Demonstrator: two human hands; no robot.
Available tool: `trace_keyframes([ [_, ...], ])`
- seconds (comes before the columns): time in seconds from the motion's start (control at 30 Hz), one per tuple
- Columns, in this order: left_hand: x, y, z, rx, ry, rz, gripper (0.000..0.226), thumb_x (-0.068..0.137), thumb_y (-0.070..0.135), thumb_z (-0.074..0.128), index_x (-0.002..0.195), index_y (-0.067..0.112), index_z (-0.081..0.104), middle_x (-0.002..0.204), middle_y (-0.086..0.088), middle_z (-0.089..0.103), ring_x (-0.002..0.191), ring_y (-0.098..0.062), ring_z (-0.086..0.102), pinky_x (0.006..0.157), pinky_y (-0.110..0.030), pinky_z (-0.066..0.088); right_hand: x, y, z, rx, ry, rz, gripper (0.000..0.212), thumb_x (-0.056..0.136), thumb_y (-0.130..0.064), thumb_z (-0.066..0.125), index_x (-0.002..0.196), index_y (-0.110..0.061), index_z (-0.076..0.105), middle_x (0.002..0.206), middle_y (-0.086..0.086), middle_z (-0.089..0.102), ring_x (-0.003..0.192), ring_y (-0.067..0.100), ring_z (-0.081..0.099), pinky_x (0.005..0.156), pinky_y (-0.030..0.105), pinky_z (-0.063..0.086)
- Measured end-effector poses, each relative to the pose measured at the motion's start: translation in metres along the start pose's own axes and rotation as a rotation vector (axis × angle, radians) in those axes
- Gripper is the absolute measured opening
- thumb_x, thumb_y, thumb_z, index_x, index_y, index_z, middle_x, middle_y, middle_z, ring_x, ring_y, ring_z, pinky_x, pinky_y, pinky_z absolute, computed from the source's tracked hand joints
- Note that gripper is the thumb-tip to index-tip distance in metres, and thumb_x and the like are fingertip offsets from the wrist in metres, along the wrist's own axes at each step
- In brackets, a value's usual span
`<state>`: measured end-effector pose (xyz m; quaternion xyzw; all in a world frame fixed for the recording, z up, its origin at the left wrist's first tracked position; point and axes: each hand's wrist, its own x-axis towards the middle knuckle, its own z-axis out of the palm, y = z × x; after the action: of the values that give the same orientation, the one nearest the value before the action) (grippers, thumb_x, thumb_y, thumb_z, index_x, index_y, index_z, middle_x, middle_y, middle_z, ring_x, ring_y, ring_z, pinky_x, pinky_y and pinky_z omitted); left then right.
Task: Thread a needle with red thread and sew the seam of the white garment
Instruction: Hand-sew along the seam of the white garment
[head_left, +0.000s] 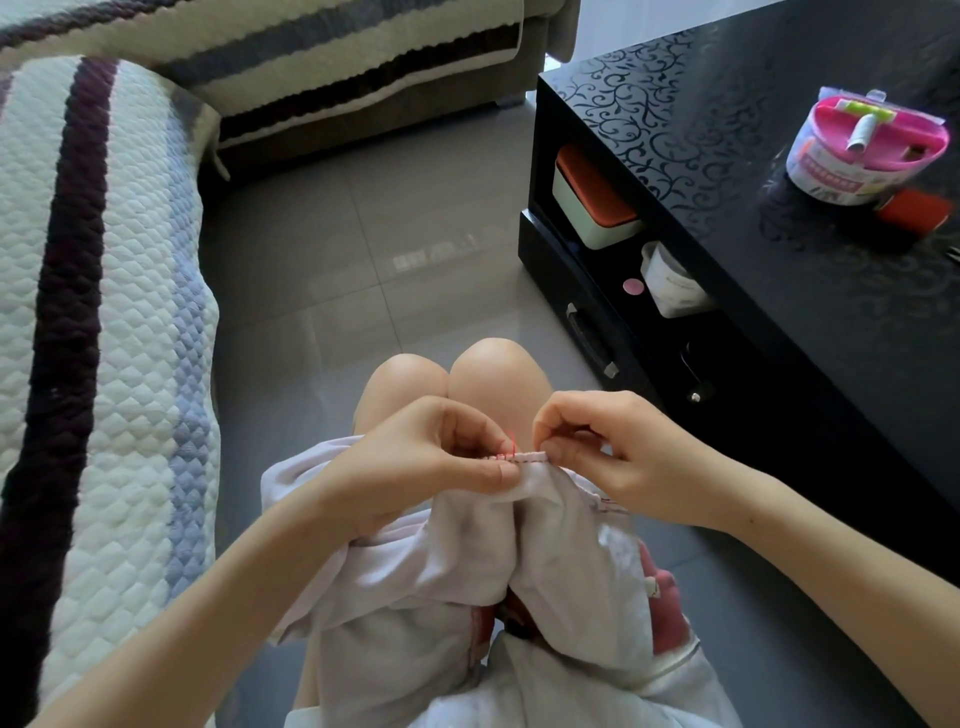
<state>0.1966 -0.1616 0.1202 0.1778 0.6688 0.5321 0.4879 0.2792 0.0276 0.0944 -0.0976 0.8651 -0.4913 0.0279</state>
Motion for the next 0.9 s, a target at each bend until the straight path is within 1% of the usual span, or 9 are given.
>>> trace_keyframes([
  [0.13,0.0,0.0,0.0,-0.015,-0.003,0.002,0.007,0.067,0.011,0.072,0.064,0.017,0.073,0.069,0.001,0.068,0.066,-0.003,0.06,0.065,-0.012,0.047,0.001,-0.001,0.001,0.06,-0.019,-0.012,0.009,0.086,-0.011,0.058,0.083,-0.019,0.061,0.072,-0.02,0.057,0.069,0.004,0.056,0.065,0.014,0.041],
  [0.23,-0.001,0.001,0.0,-0.029,-0.013,0.009,0.006,0.068,0.01,0.071,0.065,0.015,0.073,0.069,0.002,0.067,0.067,-0.002,0.061,0.065,-0.012,0.047,0.002,0.0,0.003,0.177,-0.034,0.02,0.007,0.086,-0.01,0.057,0.081,-0.014,0.061,0.072,-0.02,0.059,0.069,0.0,0.055,0.066,0.013,0.041],
  [0.37,-0.002,0.001,0.0,-0.058,-0.043,0.015,0.009,0.07,0.008,0.07,0.065,0.015,0.073,0.07,0.0,0.066,0.068,-0.004,0.06,0.067,-0.013,0.048,0.002,-0.002,0.007,0.355,-0.058,0.04,0.01,0.086,-0.008,0.056,0.079,-0.016,0.058,0.069,-0.018,0.059,0.066,-0.003,0.051,0.064,0.012,0.04],
  [0.47,-0.001,0.0,0.002,-0.104,-0.069,-0.018,0.009,0.068,0.006,0.07,0.064,0.014,0.072,0.069,-0.004,0.064,0.066,-0.008,0.058,0.067,-0.015,0.047,0.002,-0.002,0.008,0.421,-0.066,0.042,0.009,0.085,-0.008,0.057,0.079,-0.014,0.059,0.07,-0.014,0.061,0.068,-0.002,0.052,0.065,0.014,0.041],
  [0.63,-0.001,0.001,0.002,-0.147,-0.082,-0.041,0.012,0.068,0.004,0.069,0.062,0.014,0.072,0.065,-0.002,0.065,0.062,-0.007,0.06,0.063,-0.014,0.049,0.0,0.0,0.01,0.513,-0.065,0.04,0.004,0.085,-0.006,0.058,0.083,-0.008,0.06,0.073,-0.009,0.063,0.07,0.004,0.055,0.066,0.018,0.045],
  [0.7,-0.002,0.002,0.001,-0.141,-0.077,-0.007,0.012,0.07,0.005,0.068,0.064,0.015,0.074,0.067,0.0,0.068,0.064,-0.005,0.062,0.064,-0.014,0.049,-0.002,0.005,0.009,0.498,-0.059,0.053,0.005,0.086,-0.003,0.056,0.088,-0.004,0.06,0.079,-0.005,0.064,0.073,0.007,0.058,0.069,0.02,0.048],
  [0.77,-0.004,0.002,0.0,-0.172,-0.081,0.018,0.012,0.073,0.006,0.066,0.068,0.013,0.075,0.07,0.0,0.07,0.066,-0.004,0.064,0.064,-0.014,0.05,-0.004,0.011,0.008,0.402,-0.025,0.062,0.006,0.086,-0.004,0.056,0.09,-0.002,0.061,0.08,-0.003,0.065,0.076,0.006,0.061,0.072,0.021,0.05],
  [0.83,-0.005,0.002,0.0,-0.188,-0.085,0.035,0.014,0.079,0.008,0.066,0.069,0.012,0.075,0.071,0.0,0.071,0.066,-0.004,0.065,0.063,-0.014,0.05,-0.005,0.017,0.008,0.29,0.01,0.051,0.004,0.085,-0.01,0.06,0.085,-0.009,0.064,0.077,-0.012,0.066,0.074,0.003,0.062,0.072,0.018,0.049],
  [0.9,-0.006,0.002,0.002,-0.169,-0.073,0.053,0.017,0.082,0.01,0.068,0.068,0.015,0.076,0.071,0.002,0.071,0.066,-0.003,0.066,0.063,-0.014,0.05,-0.005,0.019,0.009,0.191,0.043,0.015,0.007,0.085,-0.017,0.064,0.085,-0.013,0.07,0.077,-0.017,0.067,0.074,0.003,0.063,0.071,0.02,0.049],
])
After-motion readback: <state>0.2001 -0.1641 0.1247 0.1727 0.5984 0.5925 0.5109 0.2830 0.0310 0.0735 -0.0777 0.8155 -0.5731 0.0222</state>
